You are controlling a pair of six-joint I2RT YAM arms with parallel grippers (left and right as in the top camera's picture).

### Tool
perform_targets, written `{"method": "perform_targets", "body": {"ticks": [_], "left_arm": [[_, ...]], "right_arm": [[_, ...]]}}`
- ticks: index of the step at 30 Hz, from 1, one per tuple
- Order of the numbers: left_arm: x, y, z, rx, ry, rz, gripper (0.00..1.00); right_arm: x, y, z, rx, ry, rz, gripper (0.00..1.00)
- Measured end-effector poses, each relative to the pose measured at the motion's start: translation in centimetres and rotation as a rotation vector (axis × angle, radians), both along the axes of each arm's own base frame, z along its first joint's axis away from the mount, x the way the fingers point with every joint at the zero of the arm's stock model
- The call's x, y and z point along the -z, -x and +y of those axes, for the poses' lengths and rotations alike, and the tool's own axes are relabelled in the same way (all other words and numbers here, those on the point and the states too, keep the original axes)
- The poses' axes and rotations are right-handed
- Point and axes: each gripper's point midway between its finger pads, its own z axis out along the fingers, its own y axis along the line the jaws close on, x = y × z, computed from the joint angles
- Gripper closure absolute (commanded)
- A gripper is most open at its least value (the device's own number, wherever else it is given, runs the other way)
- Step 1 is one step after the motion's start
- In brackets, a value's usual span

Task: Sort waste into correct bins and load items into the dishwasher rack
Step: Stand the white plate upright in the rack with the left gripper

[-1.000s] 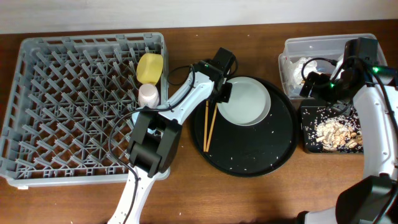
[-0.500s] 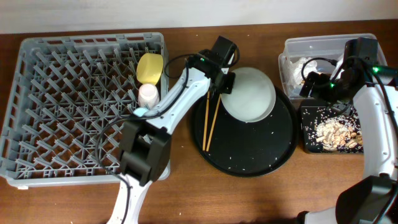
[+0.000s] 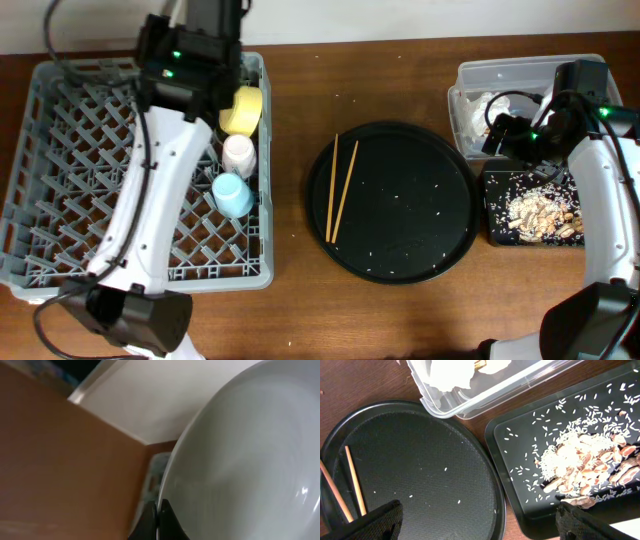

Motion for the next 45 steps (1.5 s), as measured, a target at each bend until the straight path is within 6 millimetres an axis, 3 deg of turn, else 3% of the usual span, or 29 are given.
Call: {"method": "perform_targets", "body": {"ticks": [3,7,10,18,21,24,25,29,33,35,38,39,41,43,45], "left_arm": [[1.4,-1.6,1.9,-0.014,-0.092,0.079,0.99],[7.3,-6.2,1.5,0.042,-0.208,0.230,0.99],[9.0,-7.9,1.5,0.033,-0.236,0.232,0.99],[10.4,-7.3,4.8,-0.057,-0.256,0.286,0.99],[12.2,-6.4,4.4,-0.034,-0.216,0.354,0.99],[12.8,-6.3,3.9,-0.018,-0.191,0.362,0.99],[12.8,-6.3,3.7,-0.014,-0.189,0.361,0.90],[13.2,-6.2,2.3,0.016,-0.185,0.372,0.20],[13.6,-6.6,1.4,0.055,-0.152,0.369,0.13],[13.2,-7.0,1.2,0.056,-0.133,0.333,0.05],[9.8,-7.3,-1.1,0.077,-0.039,0.216,0.04],[8.5,-7.4,-2.7,0.122,0.010,0.180,0.03],[7.0,-5.9,-8.2,0.315,0.210,0.178,0.08],[7.8,-3.3,-13.8,0.539,0.441,0.279,0.20],[10.5,-1.2,-18.1,0.649,0.681,0.392,0.24]], "right_arm": [[0.0,-0.1,0.0,0.000,0.001,-0.003,0.01],[-0.1,-0.2,0.0,0.000,0.002,-0.007,0.02],[-0.1,-0.2,-0.1,0.000,0.002,-0.010,0.02],[-0.1,-0.2,-0.1,0.000,0.002,-0.010,0.02],[-0.1,-0.3,-0.1,0.000,0.004,-0.014,0.02],[-0.1,-0.3,-0.1,0.000,0.003,-0.014,0.02],[-0.1,-0.3,-0.1,0.000,0.003,-0.014,0.02],[-0.1,-0.3,-0.1,0.000,0.003,-0.014,0.02],[-0.1,-0.3,-0.1,0.000,0.003,-0.014,0.02],[-0.1,-0.3,-0.1,0.000,0.003,-0.014,0.02],[-0.1,-0.3,-0.1,0.000,0.003,-0.014,0.02],[-0.1,-0.3,-0.1,0.000,0.004,-0.015,0.02],[-0.1,-0.4,-0.1,0.000,0.004,-0.015,0.02],[-0.1,-0.4,-0.1,0.000,0.004,-0.017,0.02],[-0.1,-0.4,-0.1,0.000,0.004,-0.017,0.02]]}}
